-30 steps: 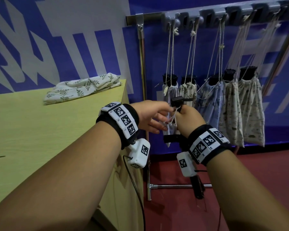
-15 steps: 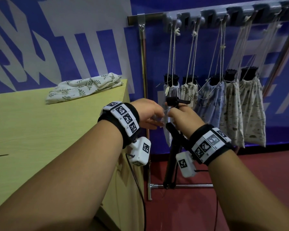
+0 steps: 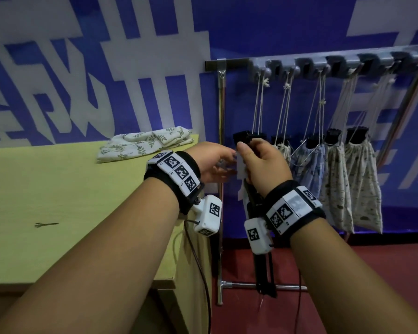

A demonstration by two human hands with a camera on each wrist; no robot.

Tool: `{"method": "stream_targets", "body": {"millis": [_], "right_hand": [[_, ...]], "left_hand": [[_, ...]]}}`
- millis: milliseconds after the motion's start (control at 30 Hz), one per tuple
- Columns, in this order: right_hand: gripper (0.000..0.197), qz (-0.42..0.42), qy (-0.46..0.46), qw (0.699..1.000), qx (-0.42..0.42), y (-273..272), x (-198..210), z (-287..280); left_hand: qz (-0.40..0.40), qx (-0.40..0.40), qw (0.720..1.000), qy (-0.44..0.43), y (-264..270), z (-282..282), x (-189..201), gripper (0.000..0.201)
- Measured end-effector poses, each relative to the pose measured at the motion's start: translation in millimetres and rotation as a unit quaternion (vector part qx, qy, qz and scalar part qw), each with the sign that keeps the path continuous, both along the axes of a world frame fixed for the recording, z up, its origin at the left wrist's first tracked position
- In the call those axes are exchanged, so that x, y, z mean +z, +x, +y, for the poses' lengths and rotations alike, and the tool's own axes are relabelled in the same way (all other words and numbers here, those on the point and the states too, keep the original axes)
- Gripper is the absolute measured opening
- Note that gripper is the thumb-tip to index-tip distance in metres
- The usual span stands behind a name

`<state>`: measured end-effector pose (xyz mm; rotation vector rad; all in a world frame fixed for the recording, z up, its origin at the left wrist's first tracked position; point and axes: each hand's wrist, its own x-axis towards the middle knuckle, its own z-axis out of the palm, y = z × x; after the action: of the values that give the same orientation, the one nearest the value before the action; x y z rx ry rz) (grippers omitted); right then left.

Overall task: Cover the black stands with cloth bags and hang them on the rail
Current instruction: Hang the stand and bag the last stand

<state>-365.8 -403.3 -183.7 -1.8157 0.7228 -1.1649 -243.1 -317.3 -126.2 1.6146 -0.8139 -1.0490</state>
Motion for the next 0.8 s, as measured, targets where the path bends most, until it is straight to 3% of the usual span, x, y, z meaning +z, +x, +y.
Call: {"method": "stream_targets", "body": {"millis": [233, 533, 800], "right_hand": [[0.013, -0.002, -0.007, 0.997, 0.071, 13, 48, 32], [0.030, 0.052, -0.034, 0.993, 0.098, 45, 84, 80], [0.027, 0.122, -0.048, 0.984, 0.120, 72, 100, 122]], "left_hand": [[-0.037, 0.017, 0.999, -0.015, 26, 55, 43, 0.027], [-0.069, 0.071, 0.995, -0.019, 65, 121, 67, 0.029], [-0.100, 0.104, 0.990, 0.001, 92, 179, 77, 0.033]]}}
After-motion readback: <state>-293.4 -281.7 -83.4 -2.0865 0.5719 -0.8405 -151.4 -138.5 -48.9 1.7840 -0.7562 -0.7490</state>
